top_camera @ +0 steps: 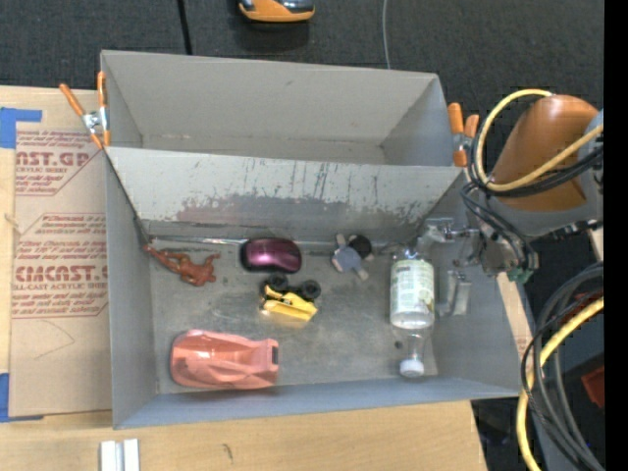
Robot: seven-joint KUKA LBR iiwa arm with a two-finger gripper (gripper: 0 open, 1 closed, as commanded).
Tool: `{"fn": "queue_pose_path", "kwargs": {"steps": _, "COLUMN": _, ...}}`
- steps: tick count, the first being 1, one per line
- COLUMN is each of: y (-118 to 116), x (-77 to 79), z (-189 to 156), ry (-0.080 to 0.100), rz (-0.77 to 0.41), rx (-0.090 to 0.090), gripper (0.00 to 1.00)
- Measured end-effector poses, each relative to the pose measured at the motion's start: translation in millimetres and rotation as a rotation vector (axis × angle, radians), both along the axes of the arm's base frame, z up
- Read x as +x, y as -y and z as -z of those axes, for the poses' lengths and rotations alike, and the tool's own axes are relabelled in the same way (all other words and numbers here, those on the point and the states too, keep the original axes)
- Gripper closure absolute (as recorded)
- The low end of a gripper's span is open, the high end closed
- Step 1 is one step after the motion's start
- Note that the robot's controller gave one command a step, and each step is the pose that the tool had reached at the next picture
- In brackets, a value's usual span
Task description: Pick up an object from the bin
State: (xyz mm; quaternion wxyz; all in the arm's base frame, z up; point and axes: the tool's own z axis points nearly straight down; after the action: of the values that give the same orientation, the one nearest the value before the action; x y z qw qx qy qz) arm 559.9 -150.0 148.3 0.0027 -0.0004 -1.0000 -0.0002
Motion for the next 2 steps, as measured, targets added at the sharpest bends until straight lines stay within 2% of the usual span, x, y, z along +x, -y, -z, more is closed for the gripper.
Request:
{"fn": "queue_pose_path", "kwargs": {"steps": 1, "y": -0.4, "x": 2.0, "z": -4.7, "ry": 0.007, "rz": -0.001, "rx": -0.001, "gripper": 0.00}}
{"fn": "queue_pose_path", "kwargs": {"steps": 2, "y": -7.6, "x": 12.2, "z": 19.4, "ry": 0.016, "rz": -0.124, "rx": -0.005, "gripper": 0.00}}
